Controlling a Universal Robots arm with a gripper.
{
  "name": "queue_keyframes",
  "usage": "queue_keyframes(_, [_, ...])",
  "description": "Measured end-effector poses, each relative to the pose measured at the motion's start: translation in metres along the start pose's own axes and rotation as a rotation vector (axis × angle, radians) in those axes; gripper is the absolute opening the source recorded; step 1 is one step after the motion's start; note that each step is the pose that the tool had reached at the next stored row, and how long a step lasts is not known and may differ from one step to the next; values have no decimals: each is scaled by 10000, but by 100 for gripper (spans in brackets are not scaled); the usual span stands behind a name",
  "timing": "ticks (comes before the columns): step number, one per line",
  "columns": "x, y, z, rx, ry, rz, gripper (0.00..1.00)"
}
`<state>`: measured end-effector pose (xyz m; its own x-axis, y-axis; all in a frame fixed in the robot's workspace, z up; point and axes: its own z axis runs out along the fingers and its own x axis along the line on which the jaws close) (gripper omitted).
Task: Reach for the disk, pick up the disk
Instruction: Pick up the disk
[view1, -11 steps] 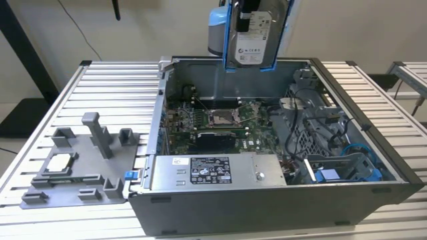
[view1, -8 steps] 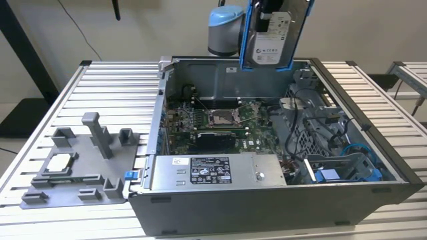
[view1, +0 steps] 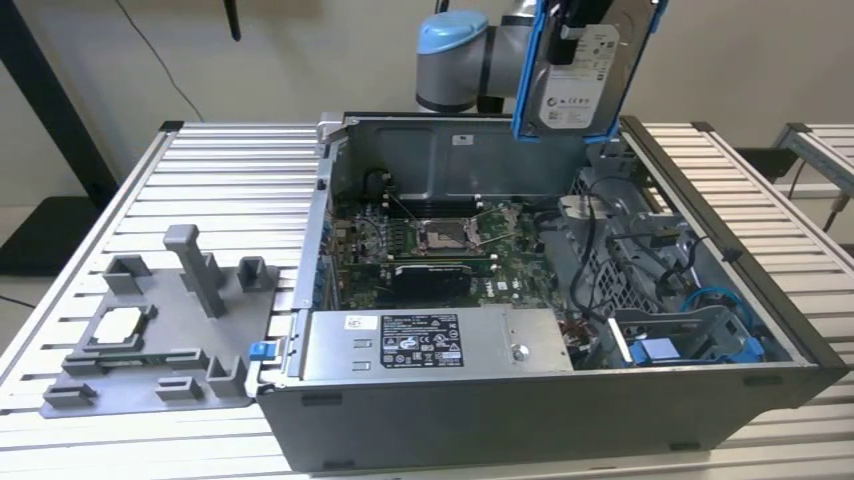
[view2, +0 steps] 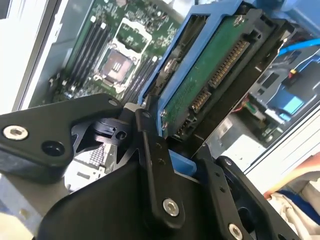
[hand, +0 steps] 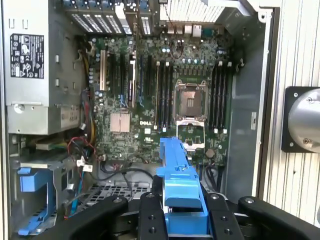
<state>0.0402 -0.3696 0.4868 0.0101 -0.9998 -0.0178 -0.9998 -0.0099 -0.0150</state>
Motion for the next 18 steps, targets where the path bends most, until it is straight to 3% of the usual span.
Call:
queue_keyframes(8, [3,-319,5,0,0,-2,0])
queue_keyframes(18, [5,-542,10,0,-2,-11,0])
